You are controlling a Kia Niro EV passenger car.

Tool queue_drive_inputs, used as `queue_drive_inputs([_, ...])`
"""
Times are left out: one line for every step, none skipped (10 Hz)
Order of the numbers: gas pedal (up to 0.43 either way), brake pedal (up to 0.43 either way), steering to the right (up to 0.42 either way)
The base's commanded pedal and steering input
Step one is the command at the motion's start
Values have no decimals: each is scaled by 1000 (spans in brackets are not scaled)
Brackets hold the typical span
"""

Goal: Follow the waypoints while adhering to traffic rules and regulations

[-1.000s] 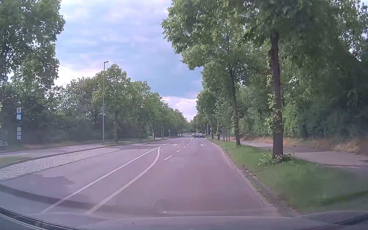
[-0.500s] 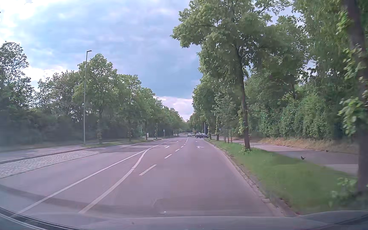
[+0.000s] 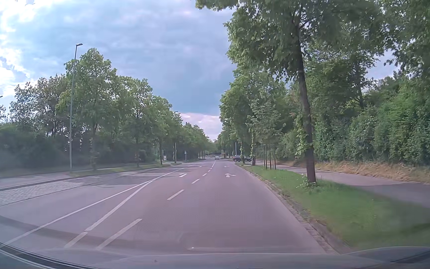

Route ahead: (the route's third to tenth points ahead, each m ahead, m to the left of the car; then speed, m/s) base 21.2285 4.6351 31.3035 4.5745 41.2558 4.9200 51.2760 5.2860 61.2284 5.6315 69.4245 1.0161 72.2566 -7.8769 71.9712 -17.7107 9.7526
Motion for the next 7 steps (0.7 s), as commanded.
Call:
queue_drive_inputs([0, 18, 4])
queue_drive_inputs([0, 18, 2])
queue_drive_inputs([0, 18, 2])
queue_drive_inputs([0, 18, 1])
queue_drive_inputs([0, 18, 0])
queue_drive_inputs([0, 18, -1])
queue_drive_inputs([0, 18, -1])
